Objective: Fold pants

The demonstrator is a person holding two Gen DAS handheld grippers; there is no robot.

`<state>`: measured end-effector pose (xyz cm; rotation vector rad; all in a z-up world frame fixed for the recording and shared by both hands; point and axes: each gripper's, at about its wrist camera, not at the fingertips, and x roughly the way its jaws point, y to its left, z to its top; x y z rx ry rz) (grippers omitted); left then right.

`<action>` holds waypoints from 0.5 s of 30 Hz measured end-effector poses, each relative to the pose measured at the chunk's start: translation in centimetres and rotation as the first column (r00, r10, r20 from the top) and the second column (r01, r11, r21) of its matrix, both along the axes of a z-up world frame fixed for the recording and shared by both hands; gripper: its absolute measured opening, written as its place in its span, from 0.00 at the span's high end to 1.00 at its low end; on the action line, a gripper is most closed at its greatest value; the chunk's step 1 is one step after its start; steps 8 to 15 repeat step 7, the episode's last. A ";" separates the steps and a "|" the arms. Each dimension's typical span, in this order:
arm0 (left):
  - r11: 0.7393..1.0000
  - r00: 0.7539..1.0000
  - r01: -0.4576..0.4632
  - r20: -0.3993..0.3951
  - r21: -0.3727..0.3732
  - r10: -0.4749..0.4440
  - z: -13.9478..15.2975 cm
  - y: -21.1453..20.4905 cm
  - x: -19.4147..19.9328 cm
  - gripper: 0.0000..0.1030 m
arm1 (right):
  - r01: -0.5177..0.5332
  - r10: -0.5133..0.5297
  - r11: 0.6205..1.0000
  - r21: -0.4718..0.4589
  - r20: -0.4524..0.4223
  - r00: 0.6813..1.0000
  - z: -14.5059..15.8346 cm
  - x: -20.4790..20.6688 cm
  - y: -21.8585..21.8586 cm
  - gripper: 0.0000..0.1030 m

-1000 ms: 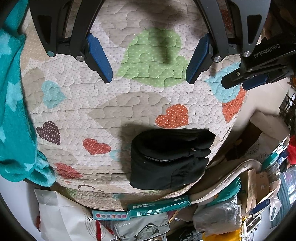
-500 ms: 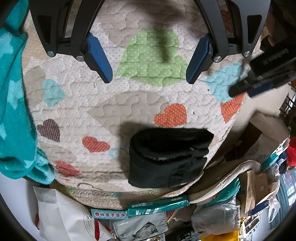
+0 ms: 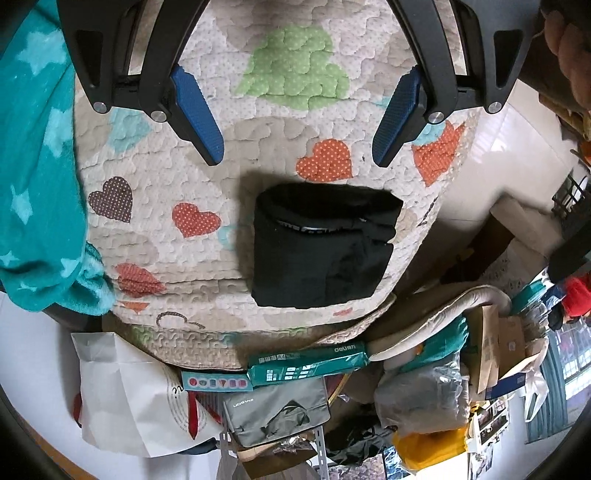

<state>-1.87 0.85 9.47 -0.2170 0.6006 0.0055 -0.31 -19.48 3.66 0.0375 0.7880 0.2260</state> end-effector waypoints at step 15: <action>0.999 0.976 0.041 -0.217 0.013 -0.038 -4.2 -2.0 0.5 0.00 | 0.042 -0.042 0.999 0.000 -0.070 0.997 -1.8 -0.5 -1.6 0.16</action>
